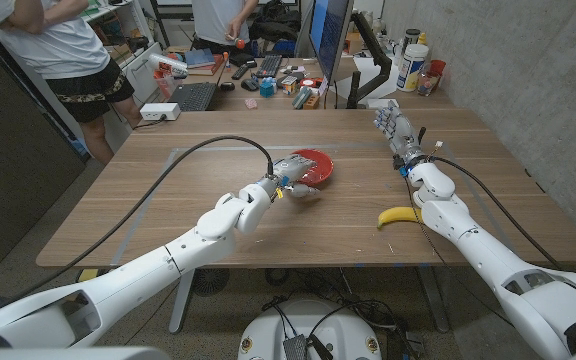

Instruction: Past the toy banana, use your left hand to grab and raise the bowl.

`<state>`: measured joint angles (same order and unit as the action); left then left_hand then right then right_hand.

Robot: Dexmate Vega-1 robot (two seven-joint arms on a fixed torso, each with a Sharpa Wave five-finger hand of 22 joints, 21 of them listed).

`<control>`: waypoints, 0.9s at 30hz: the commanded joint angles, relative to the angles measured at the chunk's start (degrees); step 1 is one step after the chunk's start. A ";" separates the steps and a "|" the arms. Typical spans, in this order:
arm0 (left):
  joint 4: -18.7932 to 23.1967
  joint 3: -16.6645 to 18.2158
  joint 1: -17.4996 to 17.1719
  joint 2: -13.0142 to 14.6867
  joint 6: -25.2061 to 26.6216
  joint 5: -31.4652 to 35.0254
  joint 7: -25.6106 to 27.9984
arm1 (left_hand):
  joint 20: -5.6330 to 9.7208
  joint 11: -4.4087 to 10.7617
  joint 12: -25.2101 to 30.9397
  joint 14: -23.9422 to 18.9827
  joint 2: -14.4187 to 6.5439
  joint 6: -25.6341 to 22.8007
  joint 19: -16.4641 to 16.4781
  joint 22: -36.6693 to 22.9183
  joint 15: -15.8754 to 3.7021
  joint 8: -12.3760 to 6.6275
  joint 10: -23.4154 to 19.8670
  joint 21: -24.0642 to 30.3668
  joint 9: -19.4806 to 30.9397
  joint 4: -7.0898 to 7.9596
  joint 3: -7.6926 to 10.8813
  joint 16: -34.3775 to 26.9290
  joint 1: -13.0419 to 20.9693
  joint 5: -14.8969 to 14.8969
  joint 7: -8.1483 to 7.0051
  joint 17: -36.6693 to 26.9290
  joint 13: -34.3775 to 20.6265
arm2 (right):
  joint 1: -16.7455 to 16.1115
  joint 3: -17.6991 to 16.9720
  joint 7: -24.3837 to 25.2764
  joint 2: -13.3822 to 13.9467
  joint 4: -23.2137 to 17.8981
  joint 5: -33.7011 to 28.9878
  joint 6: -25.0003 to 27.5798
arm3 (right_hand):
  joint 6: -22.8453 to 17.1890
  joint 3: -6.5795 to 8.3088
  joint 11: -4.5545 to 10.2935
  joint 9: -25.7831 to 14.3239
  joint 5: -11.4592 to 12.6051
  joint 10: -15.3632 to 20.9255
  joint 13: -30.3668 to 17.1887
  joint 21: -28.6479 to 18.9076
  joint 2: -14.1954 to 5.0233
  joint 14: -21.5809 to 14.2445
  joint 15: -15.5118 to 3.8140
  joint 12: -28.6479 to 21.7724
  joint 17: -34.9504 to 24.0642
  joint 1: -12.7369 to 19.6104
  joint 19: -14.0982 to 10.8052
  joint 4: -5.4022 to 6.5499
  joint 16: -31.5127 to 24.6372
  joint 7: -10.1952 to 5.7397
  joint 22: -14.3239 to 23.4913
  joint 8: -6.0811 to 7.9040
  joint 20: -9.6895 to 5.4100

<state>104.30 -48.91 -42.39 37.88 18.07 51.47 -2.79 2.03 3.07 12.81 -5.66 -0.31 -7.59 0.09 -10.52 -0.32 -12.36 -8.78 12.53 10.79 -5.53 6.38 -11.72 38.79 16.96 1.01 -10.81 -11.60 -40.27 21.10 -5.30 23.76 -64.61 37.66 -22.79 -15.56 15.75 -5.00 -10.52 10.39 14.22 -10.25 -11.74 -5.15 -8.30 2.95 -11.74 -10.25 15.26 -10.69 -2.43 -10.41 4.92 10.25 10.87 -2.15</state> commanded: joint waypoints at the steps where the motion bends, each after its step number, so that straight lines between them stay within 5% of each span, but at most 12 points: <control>1: -2.30 -0.74 1.02 -0.95 -0.28 -1.21 0.67 | 1.03 -0.01 0.56 -0.64 0.30 -0.69 0.39 -0.32 -0.14 -0.25 -0.79 0.20 0.33 -0.11 -0.07 -0.18 0.49 0.22 -0.27 -0.19 -0.16 | -0.38 -0.20 0.16 0.17 -0.16 0.15 -0.06 | 0.17 -0.23 0.23 -0.26 0.30 0.47 -0.12 0.14 0.01 -0.31 -0.08 -0.01 -0.31 -0.45 -0.55 -0.19 -0.30 -0.30 0.26 0.20 0.07; 27: -5.23 -2.90 3.17 -1.80 0.03 -1.22 0.39 | 1.15 0.07 0.53 -1.26 0.10 -1.32 0.69 -0.36 -0.22 -0.27 -1.30 0.25 0.33 -0.04 -0.26 -0.24 0.66 0.28 -0.26 -0.26 -0.21 | -0.70 -0.49 0.19 0.07 0.31 0.37 -0.61 | 0.12 -0.34 0.21 -0.26 0.31 0.44 -0.12 0.15 0.08 -0.30 -0.06 0.00 -0.32 -0.57 -0.57 -0.21 -0.29 -0.34 0.26 0.22 0.10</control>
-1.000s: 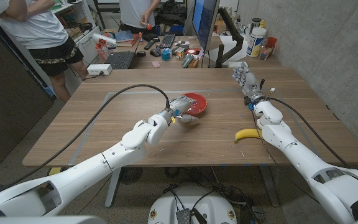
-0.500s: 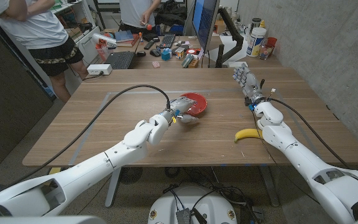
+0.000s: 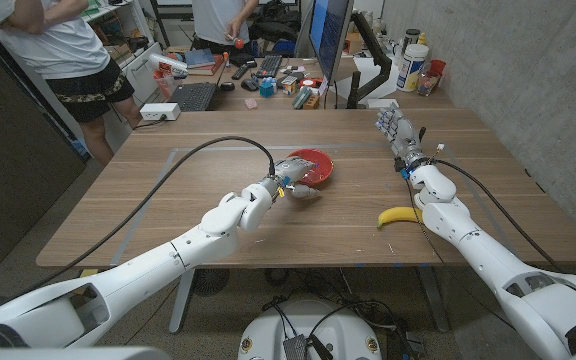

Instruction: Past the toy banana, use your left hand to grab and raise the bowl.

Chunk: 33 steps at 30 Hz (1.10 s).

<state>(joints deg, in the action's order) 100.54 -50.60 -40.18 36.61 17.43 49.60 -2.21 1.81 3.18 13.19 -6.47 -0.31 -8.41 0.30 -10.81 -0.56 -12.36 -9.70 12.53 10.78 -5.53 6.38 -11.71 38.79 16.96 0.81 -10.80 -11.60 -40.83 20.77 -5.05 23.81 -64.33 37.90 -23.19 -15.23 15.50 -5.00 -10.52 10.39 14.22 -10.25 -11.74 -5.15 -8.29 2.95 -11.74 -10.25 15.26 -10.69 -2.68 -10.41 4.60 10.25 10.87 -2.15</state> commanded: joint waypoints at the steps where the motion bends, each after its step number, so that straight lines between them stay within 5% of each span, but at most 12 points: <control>1: -1.56 -1.27 0.99 -0.59 0.72 0.63 -0.20 | 1.37 -0.02 0.15 -0.53 0.09 -0.53 0.51 -0.07 -0.03 -0.28 -0.40 0.25 0.34 -0.03 -0.26 -0.26 0.67 0.28 -0.05 -0.27 -0.22 | -0.15 -0.19 -0.08 0.05 0.02 0.16 -0.23 | -0.21 -0.10 0.22 -0.26 0.31 0.46 -0.12 0.15 0.08 -0.30 -0.03 -0.01 -0.32 -0.57 -0.57 0.04 -0.29 -0.01 0.25 0.23 0.12; 33: -8.73 -3.73 3.79 -4.16 0.02 -2.31 3.02 | 1.74 0.75 0.49 -1.96 -0.43 -2.40 1.54 -0.08 -0.82 -0.71 -2.06 0.54 0.34 -0.15 -0.23 -0.53 1.35 0.42 -0.46 -0.29 -0.26 | -1.54 -0.92 0.21 1.12 -0.69 0.51 -0.29 | -0.14 -0.27 0.24 -0.26 0.34 0.42 -0.13 0.16 0.24 -0.36 -0.03 0.01 -0.33 -0.72 -0.59 -0.01 -0.30 0.01 0.25 0.21 0.19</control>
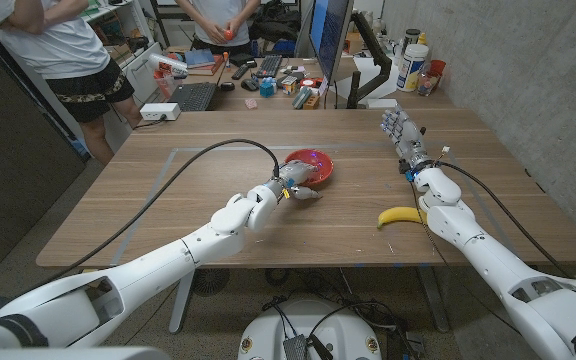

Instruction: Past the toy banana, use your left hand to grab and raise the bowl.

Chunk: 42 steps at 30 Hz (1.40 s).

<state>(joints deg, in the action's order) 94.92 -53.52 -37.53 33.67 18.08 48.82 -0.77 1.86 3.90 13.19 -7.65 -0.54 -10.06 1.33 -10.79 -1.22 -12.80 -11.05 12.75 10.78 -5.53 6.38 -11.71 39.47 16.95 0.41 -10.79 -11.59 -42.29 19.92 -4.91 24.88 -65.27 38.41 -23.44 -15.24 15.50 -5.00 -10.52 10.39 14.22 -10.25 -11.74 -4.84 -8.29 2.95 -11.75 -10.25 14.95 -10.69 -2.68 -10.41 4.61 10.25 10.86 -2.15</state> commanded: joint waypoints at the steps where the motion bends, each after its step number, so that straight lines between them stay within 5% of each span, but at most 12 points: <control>1: -3.35 -0.89 1.22 -1.29 -0.70 -1.63 1.81 | 1.68 0.06 0.53 -1.01 -0.23 -0.89 0.59 -0.09 -0.17 -0.29 -0.85 0.33 0.34 -0.16 -0.21 -0.61 0.73 0.43 -0.06 -0.30 -0.27 | 0.00 -0.02 0.05 0.02 0.36 -0.06 -0.06 | -0.14 -0.28 0.21 -0.26 0.34 0.41 -0.13 0.17 -0.05 -0.36 -0.03 0.02 -0.33 -0.42 -0.60 -0.01 -0.30 0.03 0.25 0.21 0.19; 8: -4.46 -1.10 1.86 -2.09 0.83 -2.88 1.15 | 1.92 0.74 0.77 -2.47 -0.63 -1.88 1.62 -0.07 -0.92 -0.48 -2.03 0.62 0.34 -0.49 0.04 -0.92 1.64 0.57 -0.81 -0.28 -0.28 | 0.48 0.25 -0.01 -0.28 1.04 -0.31 -0.11 | -0.12 -0.32 0.27 -0.25 0.35 0.40 -0.13 0.17 -0.01 -0.39 0.02 0.02 -0.33 -0.46 -0.60 -0.02 -0.31 0.03 0.25 0.20 0.22; 14: -5.25 -1.57 2.27 -2.48 1.28 -3.51 2.15 | -0.52 1.82 1.10 -4.96 -1.70 -3.76 4.87 -0.03 -2.35 -0.81 -4.26 1.56 0.37 -1.76 1.12 -1.29 4.84 0.68 -1.80 -0.22 -0.31 | 0.83 0.36 -0.08 -0.51 1.52 -0.42 -0.24 | -0.10 -0.36 0.22 -0.26 0.35 0.40 -0.13 0.19 0.03 -0.42 0.08 0.02 -0.33 -0.48 -0.57 -0.04 -0.32 0.02 0.25 0.19 0.24; 16: -5.47 -1.79 2.32 -2.59 1.19 -3.49 2.99 | -0.45 2.13 1.57 -7.16 -2.45 -5.68 7.12 -0.02 -2.74 -1.32 -6.25 2.23 0.38 -2.46 1.91 -1.78 6.83 0.63 -2.54 -0.21 -0.33 | 0.90 0.39 -0.07 -0.55 1.58 -0.46 -0.26 | -0.10 -0.37 0.24 -0.26 0.36 0.39 -0.13 0.18 0.03 -0.39 0.06 0.02 -0.33 -0.49 -0.59 -0.04 -0.31 0.00 0.25 0.20 0.26; 18: -5.63 -2.01 2.32 -2.74 1.30 -3.29 3.89 | 0.56 3.46 2.12 -11.12 -3.94 -8.92 12.97 -0.02 -3.72 -1.92 -9.99 4.01 0.43 -3.65 3.80 -2.28 11.61 -0.19 -2.80 -0.22 -0.41 | 0.94 0.40 -0.08 -0.59 1.63 -0.45 -0.25 | -0.09 -0.38 0.26 -0.26 0.36 0.39 -0.13 0.18 0.04 -0.41 0.02 0.02 -0.33 -0.50 -0.58 -0.05 -0.31 -0.01 0.25 0.19 0.27; 23: -6.14 -2.17 2.11 -3.34 1.82 -3.37 6.08 | 0.75 5.73 3.41 -20.50 -6.27 -16.54 22.91 0.03 -6.77 -3.55 -18.42 7.13 0.59 -3.85 7.24 -3.92 19.11 -3.85 -4.66 -0.52 -0.61 | 0.95 0.45 -0.07 -0.59 1.68 -0.48 -0.17 | -0.07 -0.41 0.27 -0.26 0.37 0.39 -0.13 0.19 0.07 -0.42 0.03 0.02 -0.33 -0.52 -0.59 -0.06 -0.31 0.07 0.25 0.19 0.28; 25: -6.15 -2.39 2.17 -3.44 2.26 -3.29 6.10 | 1.19 5.19 3.83 -23.71 -6.78 -19.07 26.11 0.04 -7.57 -4.10 -21.11 8.23 0.65 -3.87 8.43 -4.43 21.26 -5.23 -5.18 -0.56 -0.80 | 0.83 0.44 -0.05 -0.52 1.56 -0.47 -0.14 | -0.08 -0.43 0.26 -0.26 0.37 0.38 -0.13 0.18 0.09 -0.44 0.08 0.02 -0.32 -0.53 -0.60 -0.07 -0.32 0.07 0.25 0.19 0.27; 32: -5.97 -2.87 2.31 -3.45 2.97 -3.56 5.92 | 2.03 6.03 4.87 -31.26 -7.18 -26.01 31.77 0.05 -10.08 -5.93 -27.38 10.35 0.73 -3.93 11.20 -5.90 25.73 -6.53 -6.10 -1.10 -1.52 | 0.29 0.26 0.24 -0.23 0.95 -0.41 -0.10 | 0.03 -0.47 0.23 -0.26 0.38 0.42 -0.13 0.19 0.13 -0.43 0.04 0.01 -0.32 -0.57 -0.59 -0.08 -0.31 0.03 0.25 0.15 0.29; 38: -5.42 -2.69 1.97 -3.45 3.21 -4.39 6.46 | 5.04 6.83 5.35 -37.29 -6.48 -31.95 37.27 0.12 -11.49 -7.53 -32.64 12.73 0.74 -3.67 13.13 -6.38 28.53 -6.76 -6.19 -1.44 -2.36 | 0.15 0.19 0.11 -0.10 0.77 -0.29 -0.06 | 0.05 -0.50 0.25 -0.26 0.39 0.42 -0.13 0.19 0.14 -0.49 0.10 0.00 -0.33 -0.60 -0.61 -0.07 -0.33 -0.04 0.25 0.15 0.27; 42: -5.11 -2.54 1.75 -3.51 3.56 -4.88 6.75 | 5.66 6.82 5.41 -39.74 -5.99 -33.33 39.37 0.24 -11.65 -7.79 -34.48 13.64 0.72 -3.75 13.89 -6.47 29.83 -6.77 -6.00 -1.62 -2.72 | 0.15 0.19 -0.02 -0.03 0.71 -0.26 -0.05 | 0.10 -0.52 0.26 -0.26 0.39 0.41 -0.13 0.19 0.15 -0.49 0.12 0.01 -0.34 -0.63 -0.61 -0.07 -0.33 0.00 0.25 0.14 0.31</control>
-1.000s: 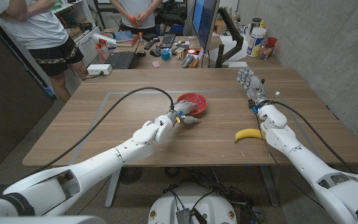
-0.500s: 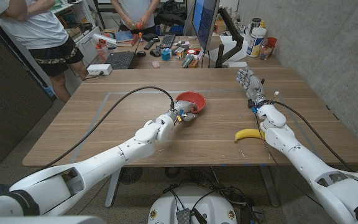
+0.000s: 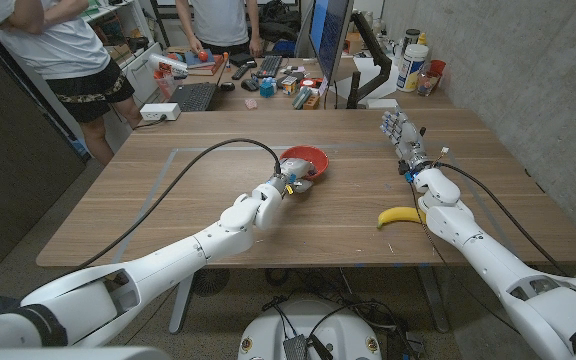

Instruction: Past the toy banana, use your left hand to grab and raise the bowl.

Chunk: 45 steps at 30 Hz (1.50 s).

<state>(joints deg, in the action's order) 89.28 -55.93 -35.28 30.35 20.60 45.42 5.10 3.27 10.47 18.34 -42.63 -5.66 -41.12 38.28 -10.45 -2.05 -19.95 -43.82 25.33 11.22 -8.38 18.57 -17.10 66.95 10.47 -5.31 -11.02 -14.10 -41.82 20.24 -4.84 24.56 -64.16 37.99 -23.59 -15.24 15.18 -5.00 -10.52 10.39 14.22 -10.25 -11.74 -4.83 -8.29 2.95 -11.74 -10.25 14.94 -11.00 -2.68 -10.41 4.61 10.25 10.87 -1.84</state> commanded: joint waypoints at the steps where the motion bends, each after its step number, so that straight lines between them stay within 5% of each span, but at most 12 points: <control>1: 0.75 -0.08 -0.59 -0.20 1.25 -1.61 0.85 | 4.41 0.25 0.22 -4.99 -0.66 -2.42 2.70 -0.09 -10.84 -0.65 -1.87 1.17 0.27 -0.94 1.76 -1.03 2.52 -0.29 -0.30 -1.39 -0.27 | -0.32 -0.15 -0.12 0.33 -0.46 0.18 0.14 | 0.11 -0.20 0.27 -0.26 0.39 0.41 -0.13 0.20 0.14 -0.51 0.12 0.01 -0.34 -0.63 -0.28 -0.07 -0.34 -0.02 0.25 0.14 0.03; 13: 1.45 -0.10 -0.74 -0.12 1.55 -2.87 0.48 | 5.33 -0.32 0.10 -9.42 -0.04 -5.81 6.13 0.08 -11.56 -1.36 -5.36 2.67 0.38 -1.59 3.69 -1.36 8.38 -0.15 0.41 -2.43 -1.35 | -0.27 -0.22 -0.53 0.49 -0.44 0.32 0.12 | 0.06 -0.24 0.22 -0.26 0.41 0.42 -0.13 0.21 0.15 -0.59 0.11 0.00 -0.34 -0.65 -0.28 -0.09 -0.36 -0.05 0.25 0.17 0.03; 21: 1.67 0.14 -0.91 -0.08 1.71 -3.78 0.56 | 5.40 -0.67 0.63 -12.54 0.43 -8.88 8.62 -0.09 -11.69 -2.50 -8.13 4.11 0.70 -1.03 2.71 -2.59 10.68 -0.41 1.24 -3.38 -2.61 | -0.14 -0.11 -0.72 0.25 0.00 0.34 -0.04 | 0.12 -0.26 0.27 -0.26 0.42 0.43 -0.13 0.19 0.15 -0.57 0.11 0.00 -0.34 -0.67 -0.32 -0.10 -0.34 0.01 0.25 0.15 0.01; 45: 5.15 0.83 0.03 2.35 1.49 -4.77 -4.11 | 5.34 -0.93 0.54 -13.25 -0.10 -9.31 9.15 0.04 -11.39 -2.69 -9.00 4.66 0.98 0.41 1.68 -2.16 10.27 -0.35 1.61 -3.35 -3.94 | -0.38 -0.15 -0.17 -0.18 -0.04 0.34 -0.34 | 0.06 -0.32 0.19 -0.26 0.44 0.41 -0.13 0.20 0.16 -0.60 0.07 0.00 -0.34 -0.71 -0.33 -0.14 -0.33 0.03 0.25 0.19 0.03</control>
<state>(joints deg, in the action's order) 92.51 -55.48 -35.34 31.78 21.51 40.46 2.94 2.33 8.92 18.74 -46.55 -2.22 -47.33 40.35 -10.25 -2.03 -22.38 -51.47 29.72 11.27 -8.43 20.19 -18.42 74.62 10.08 -3.27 -11.01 -17.52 -41.85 20.18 -5.46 24.52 -63.97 38.28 -23.67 -15.24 15.03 -5.00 -10.52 10.60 14.22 -10.25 -11.74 -4.62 -8.29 2.95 -11.74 -10.25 14.73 -11.00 -2.83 -10.41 4.61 10.25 10.87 -1.84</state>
